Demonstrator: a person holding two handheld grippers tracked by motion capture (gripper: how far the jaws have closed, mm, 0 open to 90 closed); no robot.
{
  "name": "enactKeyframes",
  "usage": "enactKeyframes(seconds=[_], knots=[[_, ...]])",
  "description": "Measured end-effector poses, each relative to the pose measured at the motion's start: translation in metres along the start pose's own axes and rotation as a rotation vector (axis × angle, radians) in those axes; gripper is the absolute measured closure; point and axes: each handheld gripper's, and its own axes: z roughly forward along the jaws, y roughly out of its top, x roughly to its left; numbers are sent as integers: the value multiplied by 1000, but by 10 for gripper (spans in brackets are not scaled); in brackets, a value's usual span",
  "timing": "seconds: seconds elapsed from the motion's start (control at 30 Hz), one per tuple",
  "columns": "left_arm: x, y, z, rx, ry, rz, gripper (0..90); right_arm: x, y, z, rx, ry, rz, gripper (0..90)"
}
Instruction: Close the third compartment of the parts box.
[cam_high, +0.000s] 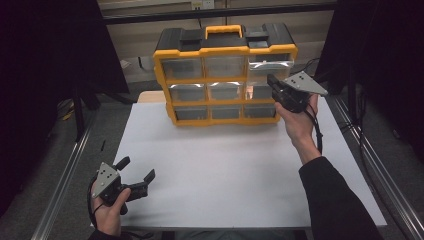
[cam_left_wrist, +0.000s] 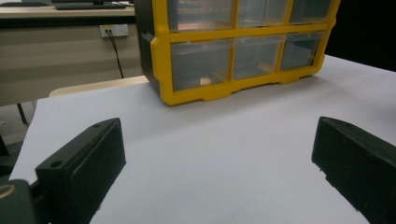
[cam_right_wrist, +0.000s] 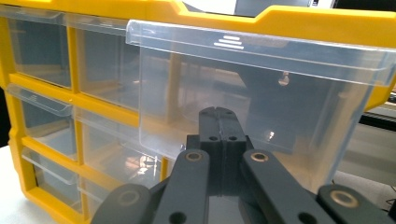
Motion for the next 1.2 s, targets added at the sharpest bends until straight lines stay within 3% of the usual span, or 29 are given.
enactKeyframes(seconds=[0.5,0.67,0.7,0.87,1.1,1.2], knots=[[0,0,1,-7,-1,-6,26,-9,1,17,22,-38,-12,898],[1,0,1,3,0,10,27,-11,4,22,28,-53,-18,898],[1,0,1,4,0,8,26,-12,4,23,37,-38,-20,898],[1,0,3,-3,-6,-4,26,-14,4,28,23,-52,6,898],[1,0,3,8,-4,6,26,-15,7,33,35,-57,-3,898],[1,0,5,-2,-9,-8,26,-16,7,35,30,-61,-5,898]])
